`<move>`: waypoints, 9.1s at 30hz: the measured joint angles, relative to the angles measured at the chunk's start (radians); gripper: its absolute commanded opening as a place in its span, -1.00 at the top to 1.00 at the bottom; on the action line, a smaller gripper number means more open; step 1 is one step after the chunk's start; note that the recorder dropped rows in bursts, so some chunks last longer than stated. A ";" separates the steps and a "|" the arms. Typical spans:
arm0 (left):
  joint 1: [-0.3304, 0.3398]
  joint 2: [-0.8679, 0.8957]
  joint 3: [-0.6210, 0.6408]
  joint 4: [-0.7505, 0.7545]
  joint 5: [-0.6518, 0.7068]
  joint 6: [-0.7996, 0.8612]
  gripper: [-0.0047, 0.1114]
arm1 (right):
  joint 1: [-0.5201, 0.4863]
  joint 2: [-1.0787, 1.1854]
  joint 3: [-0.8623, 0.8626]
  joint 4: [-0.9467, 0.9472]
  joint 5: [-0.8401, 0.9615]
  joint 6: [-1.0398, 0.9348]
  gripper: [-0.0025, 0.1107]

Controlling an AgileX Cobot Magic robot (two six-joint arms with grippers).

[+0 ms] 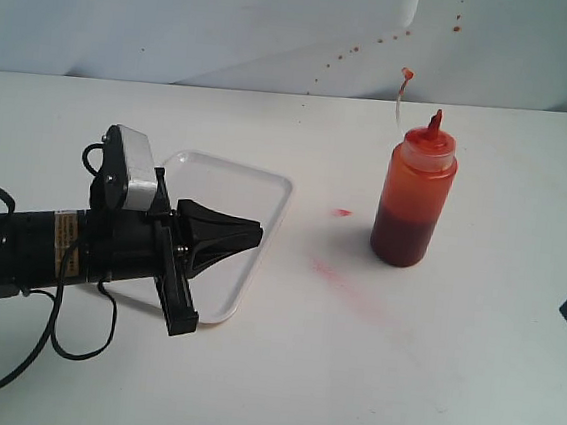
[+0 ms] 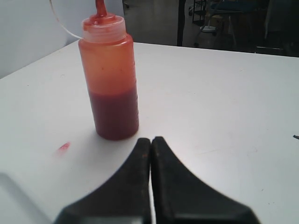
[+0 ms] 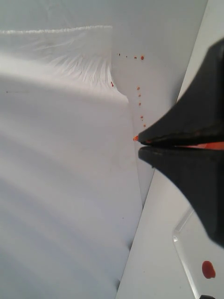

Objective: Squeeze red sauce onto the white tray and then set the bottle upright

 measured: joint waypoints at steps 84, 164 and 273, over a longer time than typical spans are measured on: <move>0.000 -1.830 0.593 -0.979 1.173 0.369 0.91 | 0.000 -0.001 0.000 0.000 0.000 0.000 0.96; 0.389 -1.830 0.595 -0.969 1.387 0.366 0.91 | 0.000 -0.001 0.000 0.000 0.000 0.000 0.96; 0.389 -1.830 0.595 -0.969 1.387 0.361 0.91 | -0.442 -0.633 0.237 -0.213 0.728 0.216 0.96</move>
